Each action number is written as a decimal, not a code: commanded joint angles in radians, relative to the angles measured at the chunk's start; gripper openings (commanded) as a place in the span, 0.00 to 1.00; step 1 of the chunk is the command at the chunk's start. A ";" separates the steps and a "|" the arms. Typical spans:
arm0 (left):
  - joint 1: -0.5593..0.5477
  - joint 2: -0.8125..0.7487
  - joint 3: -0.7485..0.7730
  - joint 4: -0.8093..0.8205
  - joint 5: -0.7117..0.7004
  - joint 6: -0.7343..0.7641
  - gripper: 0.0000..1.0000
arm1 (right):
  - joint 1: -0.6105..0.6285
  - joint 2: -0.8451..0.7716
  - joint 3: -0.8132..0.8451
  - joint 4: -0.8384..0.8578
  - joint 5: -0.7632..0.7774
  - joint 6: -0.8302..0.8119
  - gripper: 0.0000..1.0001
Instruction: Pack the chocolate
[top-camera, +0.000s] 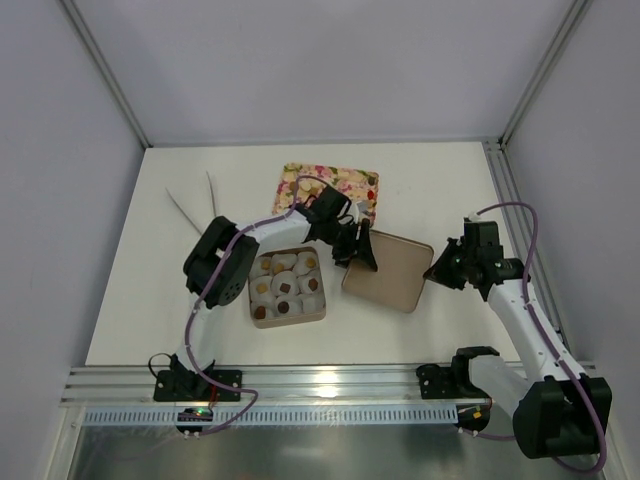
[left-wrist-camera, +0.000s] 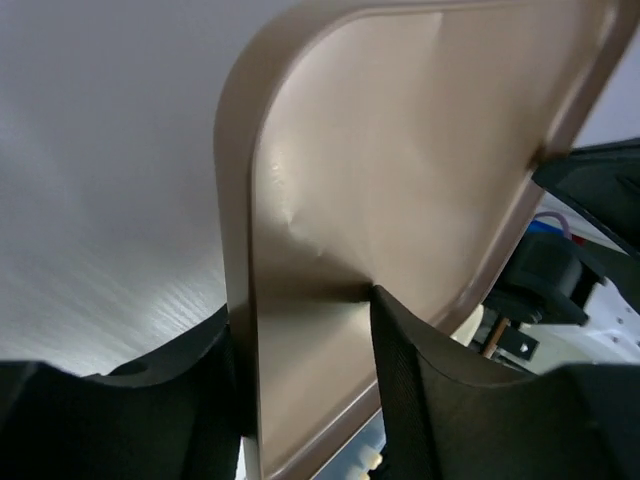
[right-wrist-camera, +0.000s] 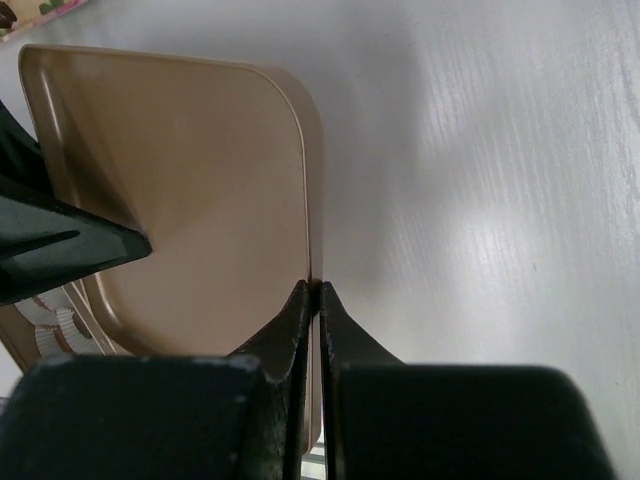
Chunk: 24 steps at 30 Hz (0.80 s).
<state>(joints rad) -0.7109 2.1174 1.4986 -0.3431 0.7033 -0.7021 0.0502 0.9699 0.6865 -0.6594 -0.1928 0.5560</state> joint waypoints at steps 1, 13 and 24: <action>0.007 -0.074 -0.018 0.116 0.073 -0.065 0.45 | -0.004 -0.031 0.021 0.049 -0.054 0.022 0.04; 0.011 -0.137 -0.063 0.158 0.068 -0.123 0.00 | -0.004 -0.057 -0.045 0.090 0.007 -0.004 0.47; 0.116 -0.191 0.009 -0.120 0.015 -0.066 0.00 | 0.371 -0.235 -0.004 0.086 0.375 -0.067 0.75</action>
<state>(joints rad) -0.6300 1.9957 1.4490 -0.3649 0.7181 -0.7979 0.2661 0.7631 0.6235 -0.5980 -0.0139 0.5091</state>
